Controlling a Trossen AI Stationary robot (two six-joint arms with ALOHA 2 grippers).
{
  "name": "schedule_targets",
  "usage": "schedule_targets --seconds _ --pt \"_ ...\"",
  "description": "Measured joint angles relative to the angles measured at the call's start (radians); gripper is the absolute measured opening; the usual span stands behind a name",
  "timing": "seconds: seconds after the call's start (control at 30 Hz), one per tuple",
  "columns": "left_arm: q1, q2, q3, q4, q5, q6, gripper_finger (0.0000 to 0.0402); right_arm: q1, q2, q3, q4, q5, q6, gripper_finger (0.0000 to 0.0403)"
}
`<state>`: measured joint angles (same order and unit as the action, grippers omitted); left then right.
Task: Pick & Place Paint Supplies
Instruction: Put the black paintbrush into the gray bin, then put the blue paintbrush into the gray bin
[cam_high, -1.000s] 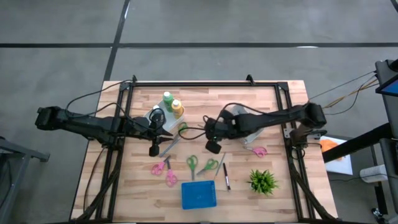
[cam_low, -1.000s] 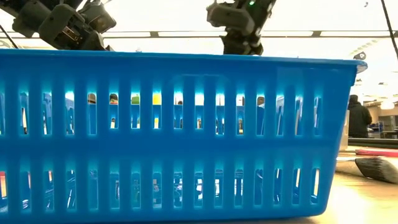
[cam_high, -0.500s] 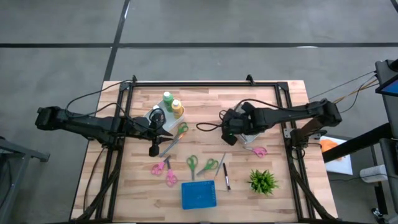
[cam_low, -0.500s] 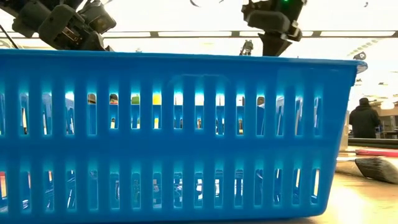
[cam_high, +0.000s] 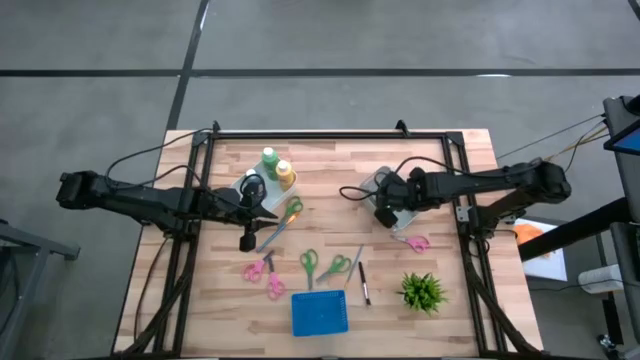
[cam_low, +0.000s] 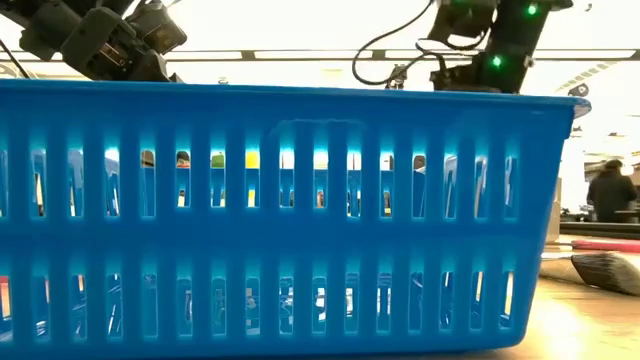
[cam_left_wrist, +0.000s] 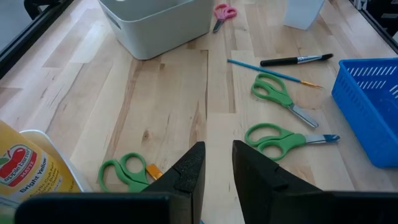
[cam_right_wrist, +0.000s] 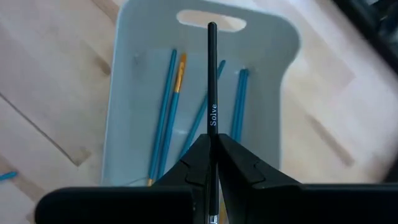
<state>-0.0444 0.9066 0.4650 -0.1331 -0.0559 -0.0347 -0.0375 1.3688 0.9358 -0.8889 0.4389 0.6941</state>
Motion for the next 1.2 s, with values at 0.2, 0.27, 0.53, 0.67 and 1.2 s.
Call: schedule_targets --seconds 0.2,0.27,0.53,0.67,1.2 --pt "0.000 0.000 0.000 0.000 0.000 0.000 0.0082 -0.034 -0.028 -0.124 0.150 -0.032 -0.013 0.0018" --pt "0.000 0.000 0.000 0.000 0.000 0.000 0.0082 -0.043 -0.031 -0.157 0.196 -0.051 -0.013 0.0018" --pt "0.000 0.000 0.000 0.000 0.000 0.000 0.0082 -0.051 -0.027 -0.222 0.269 -0.082 0.003 0.0018" --pt "0.000 0.000 0.000 0.000 0.000 0.000 0.0082 -0.051 -0.027 -0.232 0.296 -0.097 0.003 0.0018" --pt "0.000 0.000 0.000 0.000 0.000 0.000 0.0082 -0.051 -0.025 -0.232 0.323 -0.099 0.006 0.0074"
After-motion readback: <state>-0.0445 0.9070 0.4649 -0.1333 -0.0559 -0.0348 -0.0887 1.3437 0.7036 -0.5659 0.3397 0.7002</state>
